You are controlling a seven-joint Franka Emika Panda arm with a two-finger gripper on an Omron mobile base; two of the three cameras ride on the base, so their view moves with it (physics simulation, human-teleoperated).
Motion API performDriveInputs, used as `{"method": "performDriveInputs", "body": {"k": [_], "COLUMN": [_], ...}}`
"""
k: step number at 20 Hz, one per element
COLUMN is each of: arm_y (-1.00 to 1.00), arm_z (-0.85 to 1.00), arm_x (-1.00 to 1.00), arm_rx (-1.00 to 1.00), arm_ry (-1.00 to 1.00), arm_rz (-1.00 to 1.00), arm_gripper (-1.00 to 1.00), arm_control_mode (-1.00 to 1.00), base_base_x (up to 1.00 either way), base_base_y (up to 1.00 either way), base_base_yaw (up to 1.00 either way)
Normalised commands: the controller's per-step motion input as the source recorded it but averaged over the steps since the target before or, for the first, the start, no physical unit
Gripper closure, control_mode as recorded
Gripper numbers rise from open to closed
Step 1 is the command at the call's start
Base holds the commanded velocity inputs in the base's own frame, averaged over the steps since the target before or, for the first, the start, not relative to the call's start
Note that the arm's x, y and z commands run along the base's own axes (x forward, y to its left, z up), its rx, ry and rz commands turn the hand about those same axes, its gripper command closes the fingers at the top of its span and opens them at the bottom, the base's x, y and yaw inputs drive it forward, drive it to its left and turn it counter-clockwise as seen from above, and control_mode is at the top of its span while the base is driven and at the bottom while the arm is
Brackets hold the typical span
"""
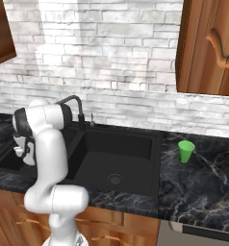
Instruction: Move any existing items from the left basin to the right basin for drying. Then move the cup from the counter to the left basin of the sink for washing.
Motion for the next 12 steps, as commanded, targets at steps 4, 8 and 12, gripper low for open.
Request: {"method": "performDriveInputs", "body": {"k": [4, 8, 12], "arm_y": [0.05, 0.05, 0.05], "arm_z": [-0.08, -0.05, -0.03], "arm_x": [0.21, 0.21, 0.2], "arm_rx": [0.0, 0.0, 0.0], "arm_ry": [-0.02, -0.01, 0.0], "arm_rz": [0.0, 0.0, 0.0], "arm_gripper": [-1.0, -1.0, -1.0], "arm_control_mode": [-1.0, -1.0, -1.0], "base_base_x": [0.0, 0.0, 0.0], "base_base_y": [0.0, 0.0, 0.0], "base_base_yaw": [0.0, 0.0, 0.0]}}
